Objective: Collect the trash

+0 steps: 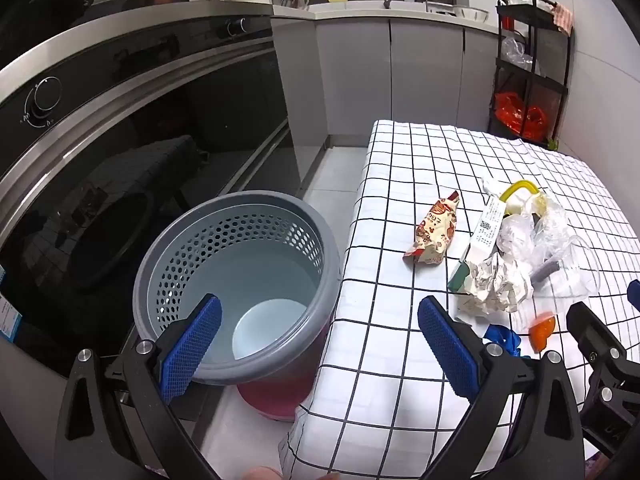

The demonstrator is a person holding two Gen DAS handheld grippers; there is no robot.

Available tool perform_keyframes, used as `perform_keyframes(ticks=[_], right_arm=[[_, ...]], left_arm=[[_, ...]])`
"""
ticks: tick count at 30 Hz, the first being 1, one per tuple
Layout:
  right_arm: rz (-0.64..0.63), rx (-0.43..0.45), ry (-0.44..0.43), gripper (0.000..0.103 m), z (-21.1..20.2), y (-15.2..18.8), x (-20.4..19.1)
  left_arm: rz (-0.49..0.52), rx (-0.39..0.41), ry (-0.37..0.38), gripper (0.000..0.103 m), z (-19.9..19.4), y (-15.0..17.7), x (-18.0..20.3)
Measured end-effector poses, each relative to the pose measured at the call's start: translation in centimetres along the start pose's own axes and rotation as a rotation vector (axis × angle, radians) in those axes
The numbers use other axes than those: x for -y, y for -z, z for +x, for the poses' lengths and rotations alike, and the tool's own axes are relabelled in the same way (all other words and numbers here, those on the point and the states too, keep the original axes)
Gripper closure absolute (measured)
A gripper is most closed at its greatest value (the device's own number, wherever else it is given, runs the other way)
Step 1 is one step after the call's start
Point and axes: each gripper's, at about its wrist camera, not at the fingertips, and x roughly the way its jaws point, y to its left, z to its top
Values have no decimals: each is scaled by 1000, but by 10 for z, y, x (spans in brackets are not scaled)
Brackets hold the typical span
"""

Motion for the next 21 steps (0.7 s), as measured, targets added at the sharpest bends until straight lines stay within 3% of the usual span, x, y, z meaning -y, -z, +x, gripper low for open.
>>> perform_keyframes(ticks=[11,21], right_arm=[[2,20,-6,8,1,3,-1],[5,69,-12,8,-17,-4,0]], left_arm=[[-6,26,-7,6,-7,-2,-3],[-9,111,-16,6,-23,-5,-3]])
